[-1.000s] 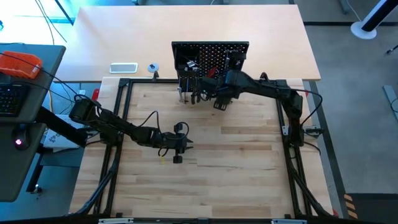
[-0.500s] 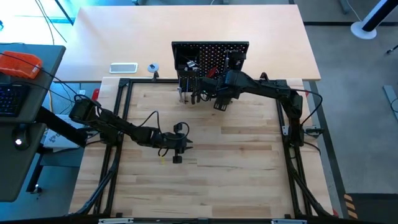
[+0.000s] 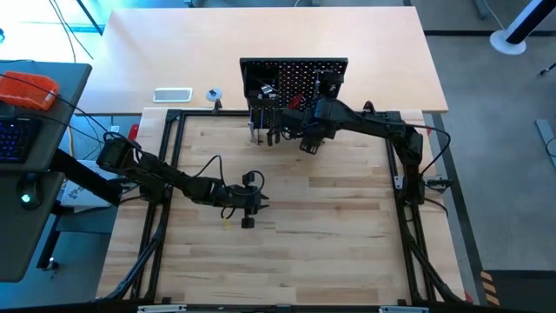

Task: Hang tools onto peg board
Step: Put the pick tool into the bottom bin on the pegboard, then return to Home Position

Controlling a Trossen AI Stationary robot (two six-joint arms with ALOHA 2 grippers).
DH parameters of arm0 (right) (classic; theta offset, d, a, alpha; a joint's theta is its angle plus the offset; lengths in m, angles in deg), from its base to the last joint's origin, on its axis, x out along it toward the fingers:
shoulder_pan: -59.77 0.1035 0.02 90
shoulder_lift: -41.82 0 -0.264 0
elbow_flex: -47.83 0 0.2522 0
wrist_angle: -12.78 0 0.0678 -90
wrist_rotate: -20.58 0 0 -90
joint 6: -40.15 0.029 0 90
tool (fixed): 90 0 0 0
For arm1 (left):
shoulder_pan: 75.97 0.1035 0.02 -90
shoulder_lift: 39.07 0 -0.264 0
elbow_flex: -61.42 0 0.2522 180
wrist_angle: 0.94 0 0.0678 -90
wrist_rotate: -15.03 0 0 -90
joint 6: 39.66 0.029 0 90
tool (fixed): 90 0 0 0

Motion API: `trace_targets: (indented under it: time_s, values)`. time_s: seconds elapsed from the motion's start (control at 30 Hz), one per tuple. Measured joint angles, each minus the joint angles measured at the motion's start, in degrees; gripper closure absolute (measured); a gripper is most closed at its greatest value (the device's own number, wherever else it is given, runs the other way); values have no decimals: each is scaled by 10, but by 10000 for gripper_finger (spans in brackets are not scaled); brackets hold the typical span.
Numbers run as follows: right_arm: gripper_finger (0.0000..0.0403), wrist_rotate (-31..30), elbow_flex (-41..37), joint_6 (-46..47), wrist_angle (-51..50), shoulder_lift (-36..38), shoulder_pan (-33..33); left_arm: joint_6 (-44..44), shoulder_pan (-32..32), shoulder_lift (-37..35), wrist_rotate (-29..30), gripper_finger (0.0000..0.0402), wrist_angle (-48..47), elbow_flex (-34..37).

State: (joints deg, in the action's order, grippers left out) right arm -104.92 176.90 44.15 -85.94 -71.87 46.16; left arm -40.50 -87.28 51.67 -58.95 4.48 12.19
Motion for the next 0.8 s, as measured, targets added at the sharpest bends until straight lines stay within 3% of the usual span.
trace_targets:
  time_s: [0.37,0.63,0.8]
  values:
    - [297,-14,2,-4,4,32,52,0,0,0,0,296,-1,0]
    - [297,-18,2,29,8,101,121,0,0,0,0,296,-1,0]
    - [297,-50,2,37,28,164,180,1,1,-6,23,296,-3,0]
